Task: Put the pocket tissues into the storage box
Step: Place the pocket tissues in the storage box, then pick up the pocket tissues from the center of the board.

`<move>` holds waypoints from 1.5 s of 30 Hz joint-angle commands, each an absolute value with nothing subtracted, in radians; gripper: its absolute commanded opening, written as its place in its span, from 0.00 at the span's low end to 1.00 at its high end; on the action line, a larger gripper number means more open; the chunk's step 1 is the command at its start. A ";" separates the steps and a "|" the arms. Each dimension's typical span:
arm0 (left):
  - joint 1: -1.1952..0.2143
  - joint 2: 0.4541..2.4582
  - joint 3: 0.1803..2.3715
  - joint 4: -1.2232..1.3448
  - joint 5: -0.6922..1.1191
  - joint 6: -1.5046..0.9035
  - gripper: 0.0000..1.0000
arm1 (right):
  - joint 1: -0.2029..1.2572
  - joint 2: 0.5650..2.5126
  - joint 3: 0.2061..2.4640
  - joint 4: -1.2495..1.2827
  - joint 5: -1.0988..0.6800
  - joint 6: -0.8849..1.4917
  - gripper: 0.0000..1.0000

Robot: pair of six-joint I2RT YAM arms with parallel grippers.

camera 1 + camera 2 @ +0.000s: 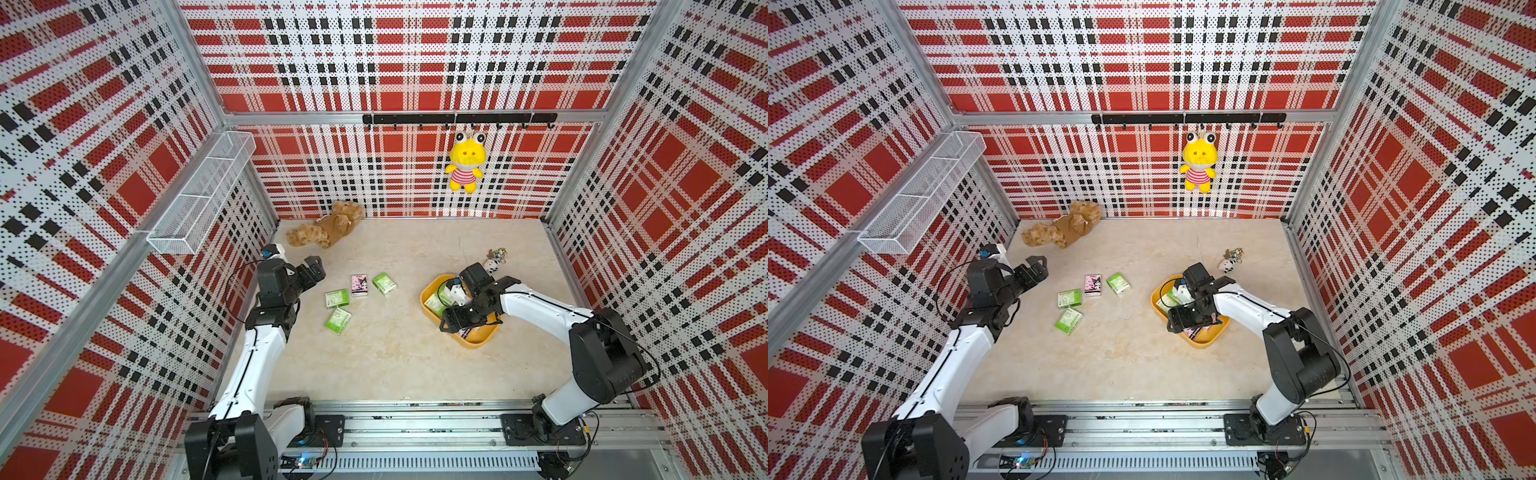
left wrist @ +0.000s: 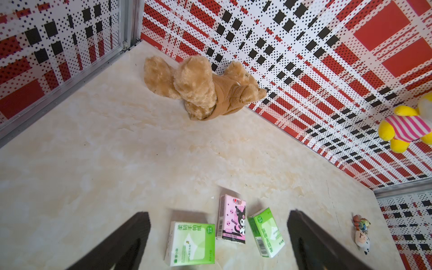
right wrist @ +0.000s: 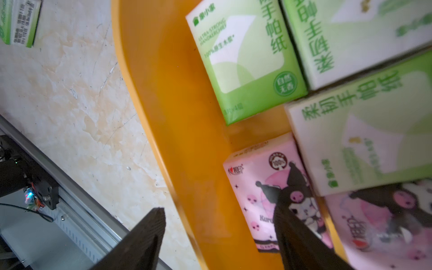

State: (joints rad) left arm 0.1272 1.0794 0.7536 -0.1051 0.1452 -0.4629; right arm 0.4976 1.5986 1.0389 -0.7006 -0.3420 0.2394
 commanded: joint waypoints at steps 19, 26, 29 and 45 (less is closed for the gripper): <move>0.173 1.035 0.738 -0.106 0.156 -0.440 0.99 | 0.741 2.201 2.063 -0.889 -0.024 0.230 0.93; 0.188 1.039 0.741 -0.112 0.169 -0.431 0.99 | 0.742 2.368 2.261 -0.936 -0.027 0.230 0.97; 0.189 1.045 0.745 -0.112 0.169 -0.430 0.99 | 0.744 2.398 2.264 -0.927 -0.039 0.236 0.97; 0.189 1.052 0.736 -0.106 0.172 -0.426 0.99 | 0.774 2.540 2.370 -0.938 -0.001 0.240 0.93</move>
